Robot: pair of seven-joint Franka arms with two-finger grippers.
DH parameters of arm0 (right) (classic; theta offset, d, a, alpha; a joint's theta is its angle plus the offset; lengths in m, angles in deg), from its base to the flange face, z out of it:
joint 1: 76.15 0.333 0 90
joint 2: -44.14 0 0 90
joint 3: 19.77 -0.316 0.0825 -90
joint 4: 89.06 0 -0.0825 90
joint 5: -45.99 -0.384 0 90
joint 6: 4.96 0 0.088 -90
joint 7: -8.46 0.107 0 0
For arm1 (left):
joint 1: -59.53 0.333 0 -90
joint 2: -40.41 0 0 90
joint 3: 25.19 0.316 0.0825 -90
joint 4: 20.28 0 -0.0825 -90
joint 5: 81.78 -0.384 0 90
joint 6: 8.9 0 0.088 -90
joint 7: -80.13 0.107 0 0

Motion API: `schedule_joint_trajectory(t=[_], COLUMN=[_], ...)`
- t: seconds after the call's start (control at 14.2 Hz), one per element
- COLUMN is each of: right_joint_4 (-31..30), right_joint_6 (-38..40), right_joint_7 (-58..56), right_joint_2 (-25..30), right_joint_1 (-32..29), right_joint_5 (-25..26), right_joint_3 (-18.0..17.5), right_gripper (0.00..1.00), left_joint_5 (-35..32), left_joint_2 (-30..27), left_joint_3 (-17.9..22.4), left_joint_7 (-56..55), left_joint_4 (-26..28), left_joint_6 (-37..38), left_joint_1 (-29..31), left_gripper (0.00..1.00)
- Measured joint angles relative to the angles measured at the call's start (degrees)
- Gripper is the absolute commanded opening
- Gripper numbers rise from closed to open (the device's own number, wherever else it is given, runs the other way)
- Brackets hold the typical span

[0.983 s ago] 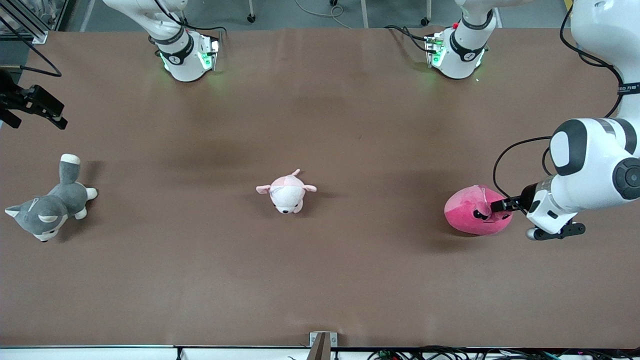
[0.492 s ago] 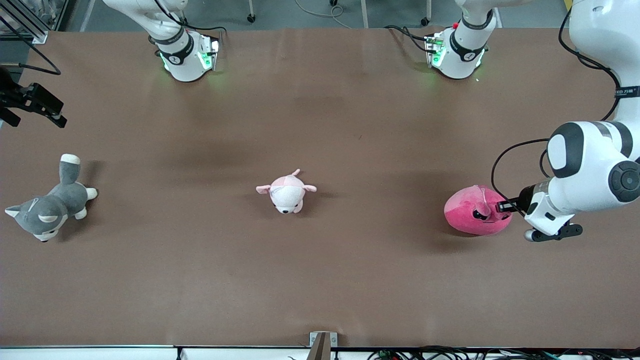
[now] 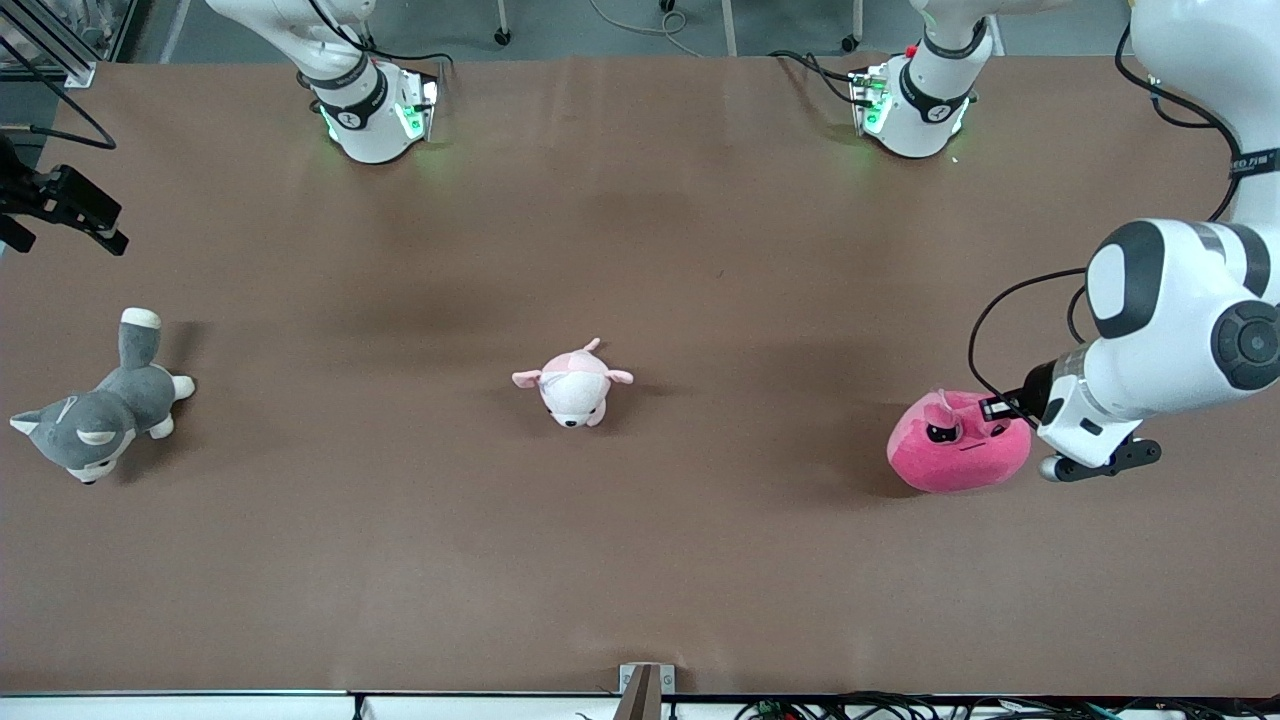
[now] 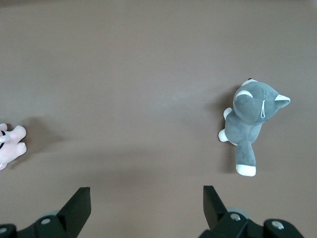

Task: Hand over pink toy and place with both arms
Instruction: 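Lift the pink toy with the left gripper toward the right gripper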

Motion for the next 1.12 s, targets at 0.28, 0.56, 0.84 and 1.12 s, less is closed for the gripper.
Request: schedule_joint_trajectory(t=[0.28,0.56,0.84,1.12], right_joint_4=[0.0,0.0,0.0,0.0], right_joint_6=[0.0,0.0,0.0,0.0], right_joint_7=[0.0,0.0,0.0,0.0], right_joint_2=[0.0,0.0,0.0,-1.3], right_joint_1=[0.0,0.0,0.0,0.6], right_joint_5=[0.0,0.0,0.0,0.0], right_joint_3=[-0.1,-0.1,-0.2,-0.8], right_gripper=[1.00,1.00,1.00,1.00], left_joint_5=[0.1,0.1,0.2,0.2], left_joint_2=[-2.3,-2.8,-3.5,-3.2], left_joint_3=[-7.1,-17.8,-25.9,-28.7], left_joint_7=[-7.0,-20.3,-27.2,-34.8], left_joint_4=[-4.5,-6.7,-8.8,-11.1], left_joint_6=[7.4,8.6,8.6,3.8], left_joint_1=[-0.2,-0.6,-1.1,-7.9], left_gripper=[0.01,0.01,0.00,0.00])
